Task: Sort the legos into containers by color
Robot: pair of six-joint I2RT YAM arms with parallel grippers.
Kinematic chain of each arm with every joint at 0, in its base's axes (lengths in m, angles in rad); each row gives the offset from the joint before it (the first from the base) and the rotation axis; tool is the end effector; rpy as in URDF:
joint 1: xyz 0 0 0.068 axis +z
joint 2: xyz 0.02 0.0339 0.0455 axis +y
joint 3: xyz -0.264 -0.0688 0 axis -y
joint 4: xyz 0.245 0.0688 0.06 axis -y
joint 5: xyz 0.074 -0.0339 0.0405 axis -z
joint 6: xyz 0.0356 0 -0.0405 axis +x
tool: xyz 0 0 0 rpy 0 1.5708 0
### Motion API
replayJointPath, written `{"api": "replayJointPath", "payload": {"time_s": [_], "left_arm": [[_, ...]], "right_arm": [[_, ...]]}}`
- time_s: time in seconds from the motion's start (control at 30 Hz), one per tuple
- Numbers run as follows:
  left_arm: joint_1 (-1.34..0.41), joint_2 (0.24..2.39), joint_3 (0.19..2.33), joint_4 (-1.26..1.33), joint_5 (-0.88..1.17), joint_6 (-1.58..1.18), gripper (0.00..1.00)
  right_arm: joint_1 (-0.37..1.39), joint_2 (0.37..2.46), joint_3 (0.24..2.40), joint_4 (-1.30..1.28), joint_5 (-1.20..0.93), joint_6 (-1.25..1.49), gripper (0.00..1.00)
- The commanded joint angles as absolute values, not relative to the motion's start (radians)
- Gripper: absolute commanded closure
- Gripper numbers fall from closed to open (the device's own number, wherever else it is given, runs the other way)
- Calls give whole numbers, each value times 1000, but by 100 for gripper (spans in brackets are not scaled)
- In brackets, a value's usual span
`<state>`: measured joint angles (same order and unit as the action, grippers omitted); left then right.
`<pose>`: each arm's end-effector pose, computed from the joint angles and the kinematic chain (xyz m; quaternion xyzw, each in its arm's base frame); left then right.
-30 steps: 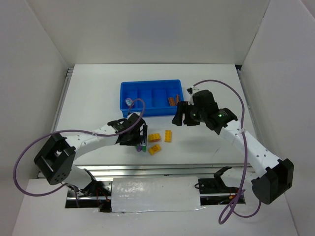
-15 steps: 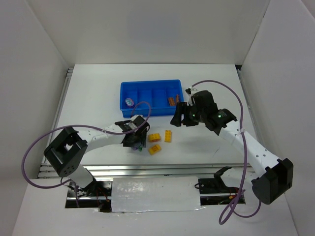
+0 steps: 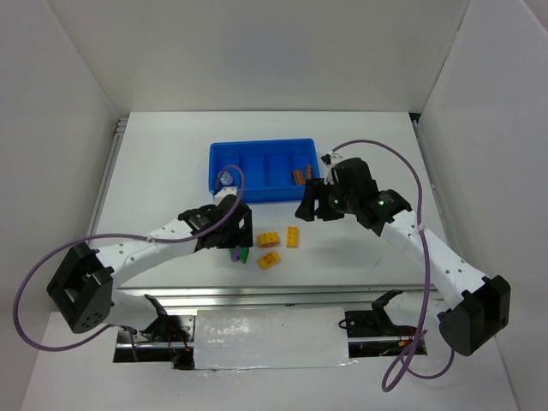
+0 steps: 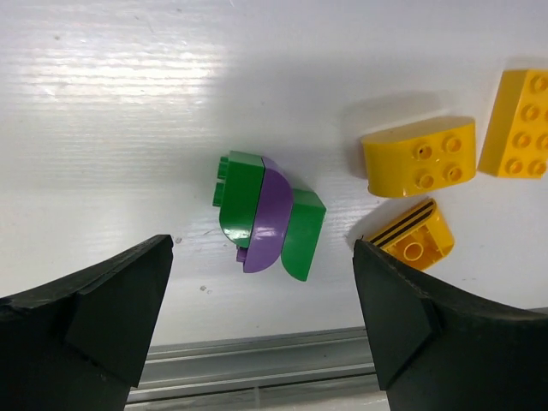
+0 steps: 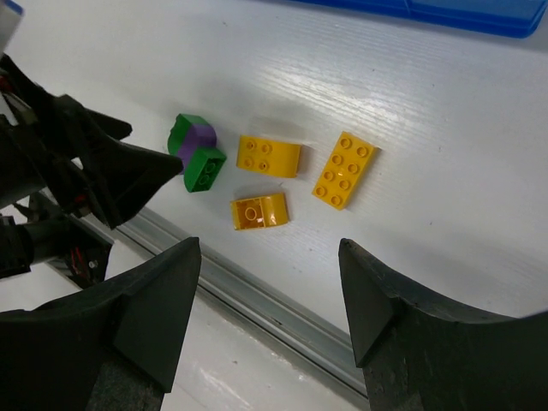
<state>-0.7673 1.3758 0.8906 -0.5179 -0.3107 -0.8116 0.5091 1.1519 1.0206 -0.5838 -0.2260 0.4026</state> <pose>0.2030 -0.1807 0.2203 -0.0643 0.9472 -0.0918 0.3003 0.2104 0.1266 0.3108 -0.0948 0.9003 0.2736 0.3250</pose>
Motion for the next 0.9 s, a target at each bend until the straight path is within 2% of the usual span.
{"api": "replayJointPath", "payload": {"time_s": [0.0, 0.3, 0.67, 0.87], "left_arm": [[-764, 1333, 933, -580, -388, -889, 0], [-761, 1468, 986, -591, -426, -962, 1], [-739, 1563, 937, -523, -416, -1005, 7], [-739, 1500, 868, -378, -321, -882, 0]], "right_arm": [[523, 1135, 1014, -540, -238, 390, 27], [537, 1135, 996, -534, -247, 383, 27], [560, 1144, 988, -525, -250, 373, 27], [568, 1154, 988, -523, -247, 370, 27]]}}
